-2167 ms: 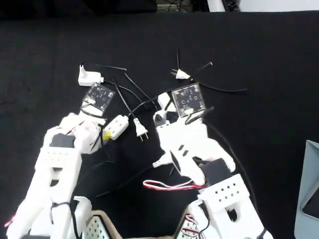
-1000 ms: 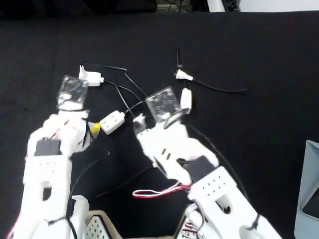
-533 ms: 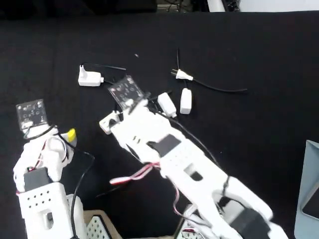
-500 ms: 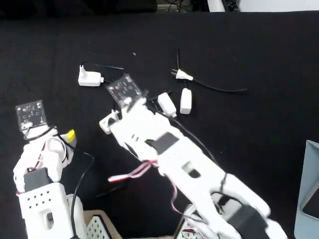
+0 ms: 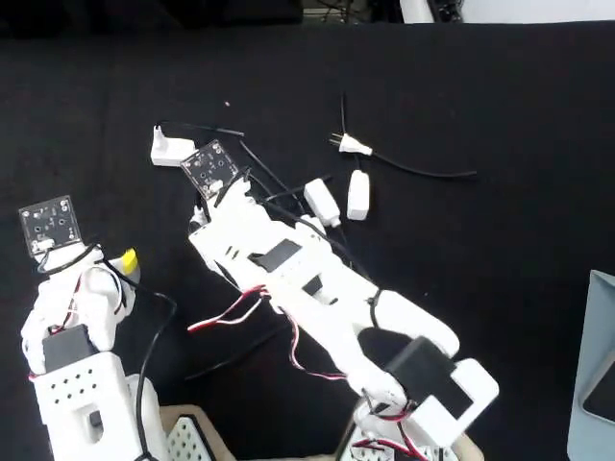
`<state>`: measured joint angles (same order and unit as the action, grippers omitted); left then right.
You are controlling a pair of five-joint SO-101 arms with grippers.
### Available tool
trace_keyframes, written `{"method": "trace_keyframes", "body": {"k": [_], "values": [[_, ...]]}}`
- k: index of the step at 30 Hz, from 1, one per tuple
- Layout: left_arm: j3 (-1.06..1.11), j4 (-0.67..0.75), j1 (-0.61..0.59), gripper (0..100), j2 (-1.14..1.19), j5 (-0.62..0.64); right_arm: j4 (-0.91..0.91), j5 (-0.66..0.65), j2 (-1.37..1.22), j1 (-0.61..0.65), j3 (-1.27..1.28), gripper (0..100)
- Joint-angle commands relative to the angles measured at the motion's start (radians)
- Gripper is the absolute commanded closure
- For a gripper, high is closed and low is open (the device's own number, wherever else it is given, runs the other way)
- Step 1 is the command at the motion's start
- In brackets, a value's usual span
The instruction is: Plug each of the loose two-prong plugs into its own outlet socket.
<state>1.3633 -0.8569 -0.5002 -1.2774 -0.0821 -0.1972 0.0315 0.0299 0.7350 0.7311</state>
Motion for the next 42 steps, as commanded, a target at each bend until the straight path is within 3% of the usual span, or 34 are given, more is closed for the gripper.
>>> {"method": "trace_keyframes", "body": {"k": [1, 28, 34, 42], "values": [[-0.002, 0.023, -0.007, 73, -0.012, 0.005, 0.025, -0.008, -0.002, 0.011, -0.030, 98.7], [-0.002, 0.015, -0.012, 73, -0.012, 0.005, 0.066, -0.011, -0.104, 0.012, 0.022, 98.7], [-0.002, 0.015, -0.008, 73, -0.012, 0.005, 0.068, -0.209, -0.101, 0.058, 0.058, 98.7], [0.001, 0.018, -0.013, 73, -0.012, 0.005, 0.086, -0.270, -0.088, 0.034, 0.024, 98.7]]}}
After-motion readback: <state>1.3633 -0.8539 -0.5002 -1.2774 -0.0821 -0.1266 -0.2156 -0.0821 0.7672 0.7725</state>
